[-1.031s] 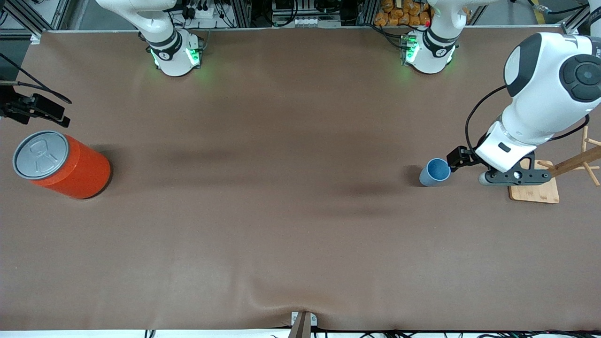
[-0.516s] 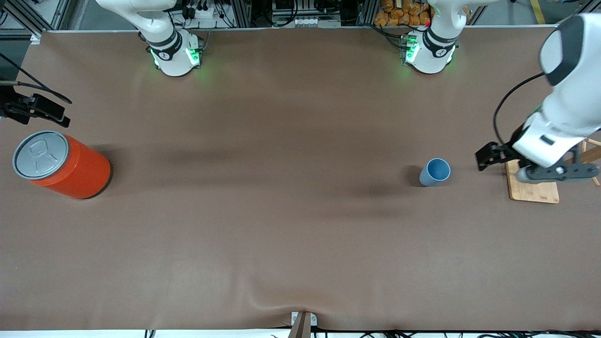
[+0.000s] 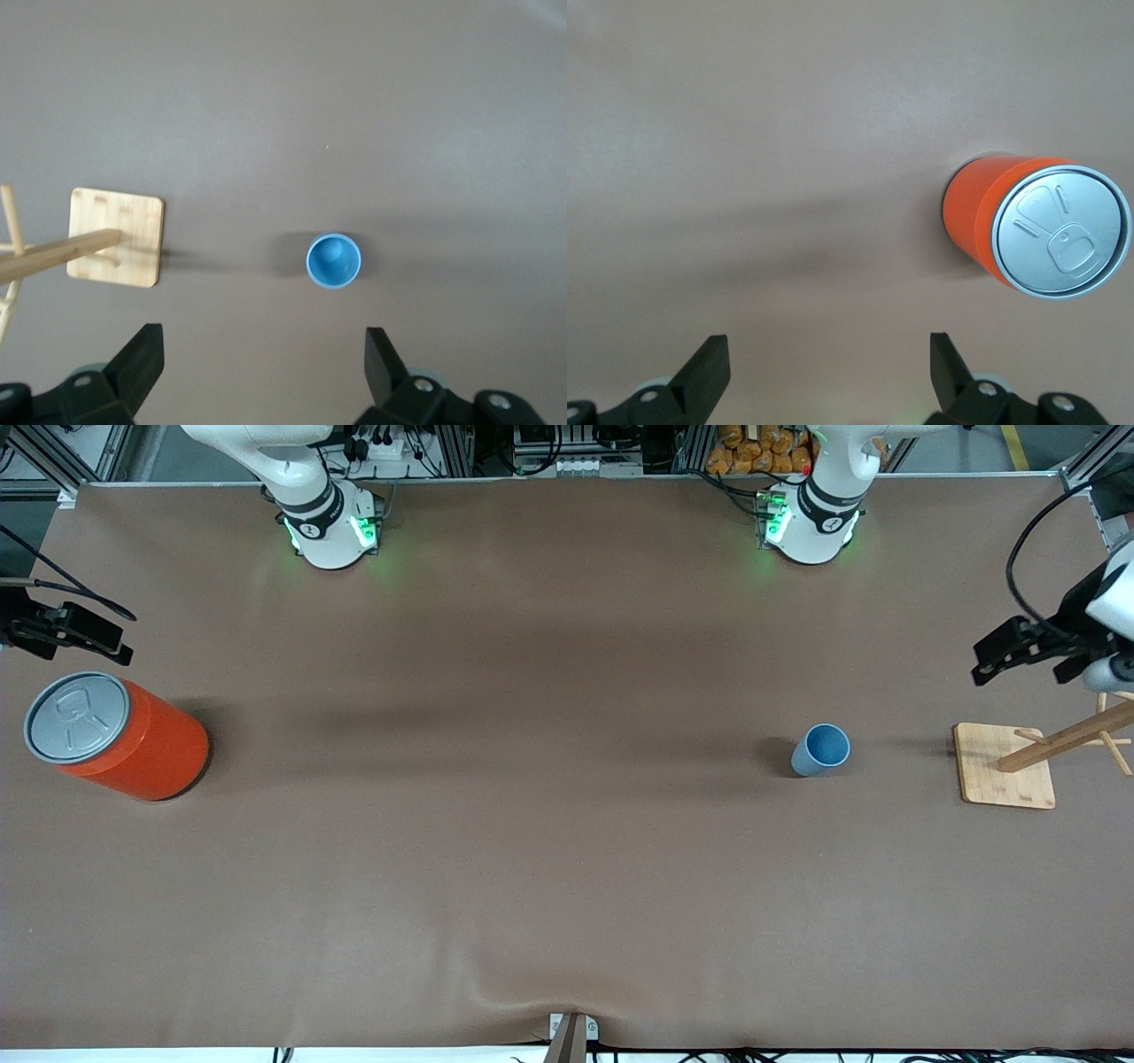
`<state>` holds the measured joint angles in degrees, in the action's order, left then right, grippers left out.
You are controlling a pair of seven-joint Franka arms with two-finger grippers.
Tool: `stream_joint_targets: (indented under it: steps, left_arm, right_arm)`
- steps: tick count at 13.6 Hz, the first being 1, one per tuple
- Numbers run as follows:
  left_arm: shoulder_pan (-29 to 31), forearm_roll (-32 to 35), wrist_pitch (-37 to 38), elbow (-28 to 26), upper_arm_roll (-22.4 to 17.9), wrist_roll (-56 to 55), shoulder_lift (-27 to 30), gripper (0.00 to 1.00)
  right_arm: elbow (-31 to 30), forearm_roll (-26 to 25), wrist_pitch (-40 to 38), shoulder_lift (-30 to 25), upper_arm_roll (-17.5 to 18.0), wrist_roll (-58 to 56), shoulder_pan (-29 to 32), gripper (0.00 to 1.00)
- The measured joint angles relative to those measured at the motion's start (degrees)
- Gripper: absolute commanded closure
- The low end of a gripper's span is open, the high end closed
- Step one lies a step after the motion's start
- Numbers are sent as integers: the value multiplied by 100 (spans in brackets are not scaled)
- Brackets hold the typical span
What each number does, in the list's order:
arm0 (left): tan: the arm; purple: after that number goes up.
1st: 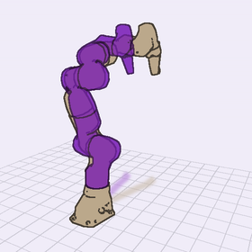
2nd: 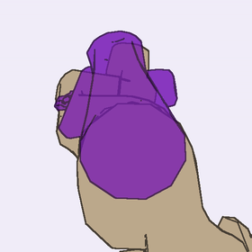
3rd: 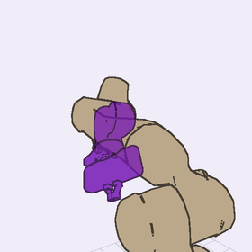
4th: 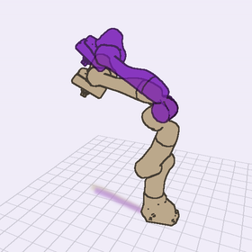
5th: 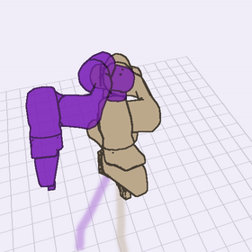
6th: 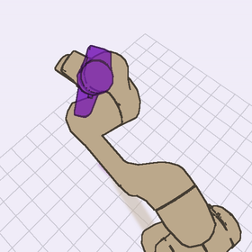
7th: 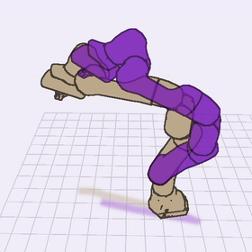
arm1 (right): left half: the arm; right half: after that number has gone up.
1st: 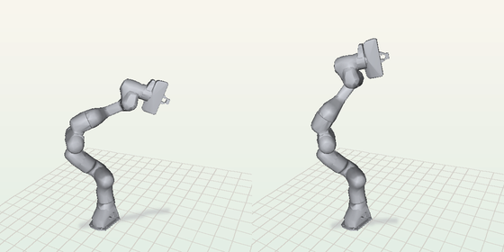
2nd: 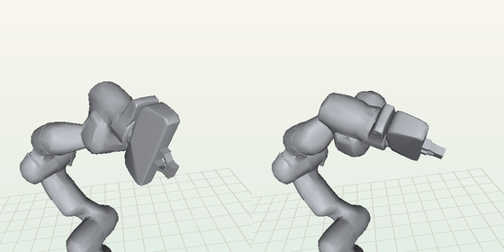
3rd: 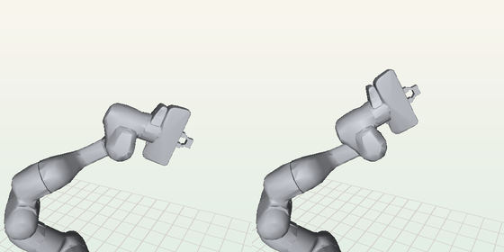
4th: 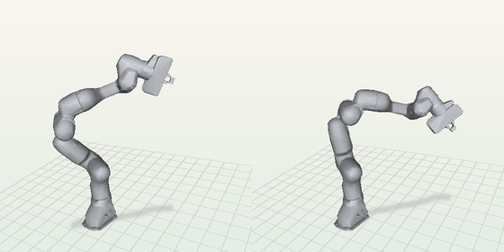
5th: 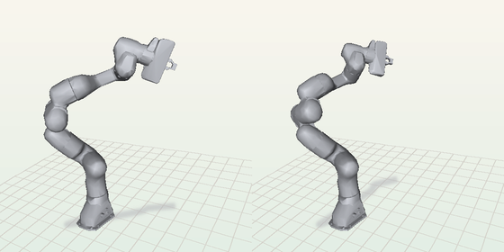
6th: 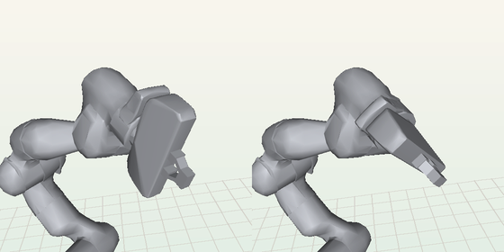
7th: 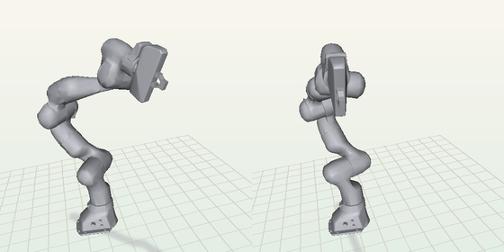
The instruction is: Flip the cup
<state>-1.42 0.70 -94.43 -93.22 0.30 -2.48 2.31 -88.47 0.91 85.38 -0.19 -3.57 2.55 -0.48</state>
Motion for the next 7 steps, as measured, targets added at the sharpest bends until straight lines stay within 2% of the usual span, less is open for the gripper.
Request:
stream_joint_targets:
  steps: [7]
  left_arm:
    - [-36, 17, 134, 166, -45, 22, 160, 0]
  right_arm:
    - [-1, 0, 0, 0, 11, 0, -1, 0]
